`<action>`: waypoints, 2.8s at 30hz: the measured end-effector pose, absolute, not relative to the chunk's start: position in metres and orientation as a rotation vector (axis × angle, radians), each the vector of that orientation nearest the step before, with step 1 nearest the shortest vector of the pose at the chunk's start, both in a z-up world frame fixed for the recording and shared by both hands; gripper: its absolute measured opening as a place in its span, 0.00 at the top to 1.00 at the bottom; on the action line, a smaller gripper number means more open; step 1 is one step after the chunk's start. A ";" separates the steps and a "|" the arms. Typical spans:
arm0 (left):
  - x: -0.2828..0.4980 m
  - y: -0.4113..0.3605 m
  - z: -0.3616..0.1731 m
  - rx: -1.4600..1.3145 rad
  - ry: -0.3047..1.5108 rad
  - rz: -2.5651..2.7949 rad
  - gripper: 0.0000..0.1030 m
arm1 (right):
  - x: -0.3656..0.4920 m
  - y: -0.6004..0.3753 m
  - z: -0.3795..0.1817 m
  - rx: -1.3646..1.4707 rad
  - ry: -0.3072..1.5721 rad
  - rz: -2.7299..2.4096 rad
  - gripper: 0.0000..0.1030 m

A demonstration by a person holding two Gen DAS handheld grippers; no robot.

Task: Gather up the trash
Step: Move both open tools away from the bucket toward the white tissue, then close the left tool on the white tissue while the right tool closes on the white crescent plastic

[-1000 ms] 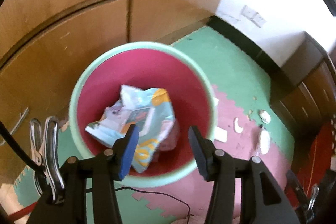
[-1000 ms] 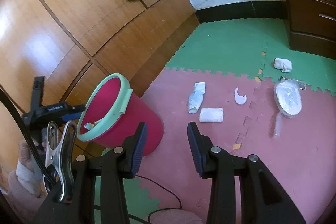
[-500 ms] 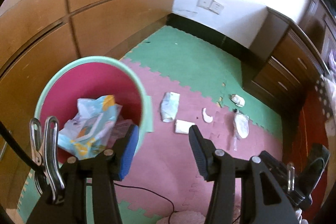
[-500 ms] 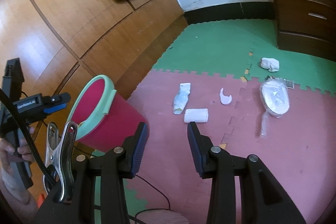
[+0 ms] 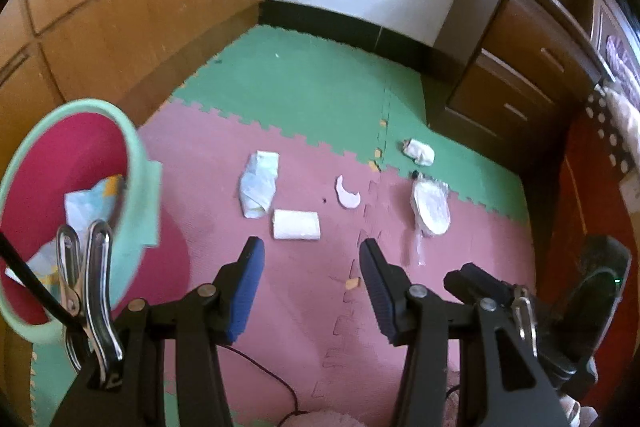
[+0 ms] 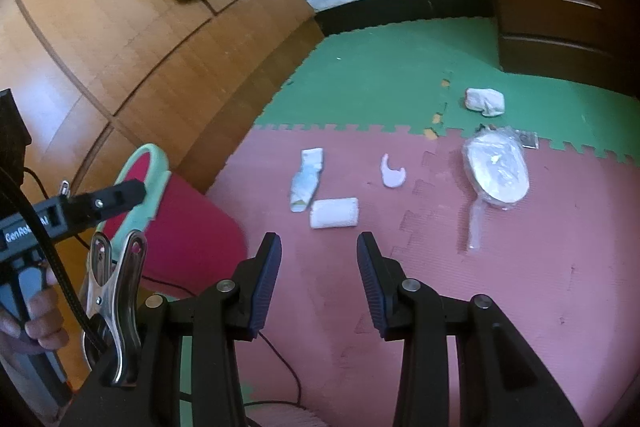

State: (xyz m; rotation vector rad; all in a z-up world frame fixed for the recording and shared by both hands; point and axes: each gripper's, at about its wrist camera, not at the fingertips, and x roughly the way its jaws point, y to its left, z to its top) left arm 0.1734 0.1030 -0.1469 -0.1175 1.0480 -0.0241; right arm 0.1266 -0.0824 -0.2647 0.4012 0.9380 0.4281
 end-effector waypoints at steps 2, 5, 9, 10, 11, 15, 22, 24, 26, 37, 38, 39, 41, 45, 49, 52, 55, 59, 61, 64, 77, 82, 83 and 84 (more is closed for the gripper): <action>0.181 0.097 -0.162 -0.115 1.068 -0.015 0.49 | 0.130 -0.085 -0.270 0.397 0.942 0.418 0.61; 0.190 0.090 -0.183 -0.115 1.093 -0.013 0.49 | 0.136 -0.089 -0.279 0.386 0.950 0.401 0.61; 0.205 0.081 -0.210 -0.087 1.110 -0.009 0.49 | 0.145 -0.095 -0.294 0.384 0.969 0.380 0.61; 0.207 0.079 -0.215 -0.080 1.112 -0.007 0.49 | 0.147 -0.097 -0.299 0.385 0.976 0.374 0.61; 0.213 0.076 -0.224 -0.077 1.121 -0.003 0.49 | 0.149 -0.098 -0.303 0.383 0.980 0.370 0.61; 0.233 0.072 -0.256 -0.120 1.164 0.004 0.49 | 0.158 -0.103 -0.317 0.367 0.994 0.349 0.61; 0.267 0.071 -0.304 -0.238 1.260 0.065 0.48 | 0.184 -0.114 -0.344 0.374 1.076 0.316 0.61; 0.280 0.071 -0.320 -0.274 1.288 0.090 0.48 | 0.193 -0.114 -0.348 0.356 1.097 0.310 0.61; 0.291 0.073 -0.332 -0.310 1.312 0.116 0.48 | 0.206 -0.117 -0.354 0.344 1.117 0.303 0.61; 0.336 0.100 -0.390 -0.387 1.419 0.287 0.46 | 0.269 -0.118 -0.379 0.331 1.199 0.301 0.61; 0.337 0.099 -0.393 -0.381 1.424 0.294 0.46 | 0.273 -0.116 -0.381 0.324 1.207 0.306 0.61; 0.339 0.100 -0.399 -0.372 1.434 0.302 0.46 | 0.277 -0.114 -0.383 0.319 1.213 0.311 0.61; 0.341 0.102 -0.409 -0.358 1.453 0.311 0.46 | 0.286 -0.108 -0.387 0.305 1.228 0.330 0.61; 0.341 0.103 -0.411 -0.354 1.424 0.304 0.36 | 0.299 -0.096 -0.392 0.261 1.240 0.359 0.61; 0.340 0.100 -0.411 -0.336 1.414 0.297 0.32 | 0.310 -0.081 -0.405 0.232 1.260 0.384 0.61; 0.342 0.095 -0.413 -0.310 1.418 0.286 0.28 | 0.320 -0.069 -0.414 0.202 1.270 0.400 0.61; 0.344 0.089 -0.413 -0.259 1.424 0.276 0.28 | 0.330 -0.061 -0.420 0.188 1.275 0.411 0.61; 0.347 0.085 -0.413 -0.240 1.417 0.276 0.29 | 0.340 -0.057 -0.426 0.192 1.280 0.406 0.61; 0.346 0.086 -0.412 -0.227 1.409 0.284 0.37 | 0.341 -0.057 -0.428 0.196 1.284 0.401 0.61; 0.340 0.090 -0.409 -0.214 1.396 0.279 0.50 | 0.341 -0.056 -0.430 0.191 1.296 0.402 0.61; 0.315 0.108 -0.384 -0.280 1.371 0.173 0.85 | 0.356 -0.029 -0.445 0.136 1.306 0.439 0.61; 0.309 0.118 -0.370 -0.299 1.355 0.179 0.86 | 0.368 -0.014 -0.456 0.086 1.319 0.453 0.61; 0.307 0.119 -0.367 -0.301 1.355 0.178 0.87 | 0.370 -0.010 -0.458 0.072 1.325 0.455 0.61; 0.308 0.119 -0.364 -0.303 1.355 0.177 0.87 | 0.370 -0.006 -0.461 0.059 1.332 0.460 0.61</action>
